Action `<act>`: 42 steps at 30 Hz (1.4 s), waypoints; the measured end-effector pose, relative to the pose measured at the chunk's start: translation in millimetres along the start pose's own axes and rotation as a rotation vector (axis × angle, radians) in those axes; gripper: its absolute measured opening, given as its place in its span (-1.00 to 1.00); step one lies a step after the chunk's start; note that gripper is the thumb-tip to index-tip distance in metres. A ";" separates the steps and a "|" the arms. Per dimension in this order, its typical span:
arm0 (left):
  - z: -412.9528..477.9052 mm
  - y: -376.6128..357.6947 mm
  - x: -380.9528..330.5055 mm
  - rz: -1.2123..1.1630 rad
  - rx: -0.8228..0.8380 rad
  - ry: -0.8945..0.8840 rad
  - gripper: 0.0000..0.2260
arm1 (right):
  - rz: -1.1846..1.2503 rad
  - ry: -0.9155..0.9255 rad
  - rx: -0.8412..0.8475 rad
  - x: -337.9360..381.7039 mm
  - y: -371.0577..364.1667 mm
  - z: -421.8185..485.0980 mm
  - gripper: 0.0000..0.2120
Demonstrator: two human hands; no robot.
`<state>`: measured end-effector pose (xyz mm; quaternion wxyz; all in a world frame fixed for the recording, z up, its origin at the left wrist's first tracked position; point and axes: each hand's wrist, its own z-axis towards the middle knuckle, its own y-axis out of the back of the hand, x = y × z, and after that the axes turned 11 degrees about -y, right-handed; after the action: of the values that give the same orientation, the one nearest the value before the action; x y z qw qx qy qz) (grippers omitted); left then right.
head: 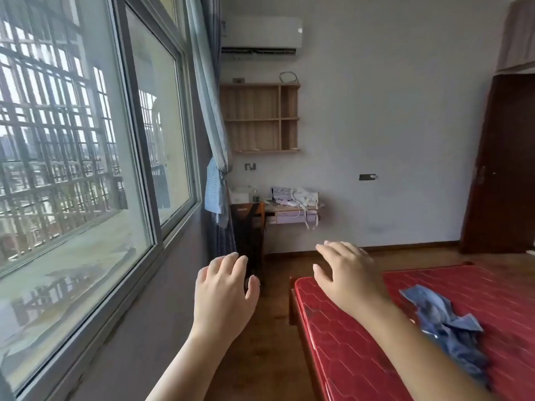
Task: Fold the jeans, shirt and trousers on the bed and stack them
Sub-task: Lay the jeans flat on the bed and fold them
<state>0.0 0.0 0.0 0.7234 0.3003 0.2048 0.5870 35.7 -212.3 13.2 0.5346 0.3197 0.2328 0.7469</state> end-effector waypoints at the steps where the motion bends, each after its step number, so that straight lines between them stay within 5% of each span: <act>1: -3.9 -4.6 3.0 -0.023 0.001 0.003 -0.70 | -0.008 0.010 0.007 1.1 -4.9 -5.0 -0.70; 13: -49.5 -112.8 14.7 -0.142 0.100 0.064 -0.71 | -0.077 -0.061 0.136 -40.4 -109.9 -52.0 -0.64; 27: 38.9 -271.8 -13.0 -0.330 0.288 0.096 -0.72 | -0.058 -0.291 0.371 -150.3 -233.6 17.2 -0.55; 42: 126.8 -465.2 119.7 -0.480 0.437 0.045 -0.73 | -0.178 -0.467 0.476 -123.4 -403.1 127.4 -0.65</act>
<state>447.4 31.1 -213.9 0.7550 0.3786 0.4066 0.3483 417.8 -199.4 -205.5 0.5468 0.5762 0.2989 0.5289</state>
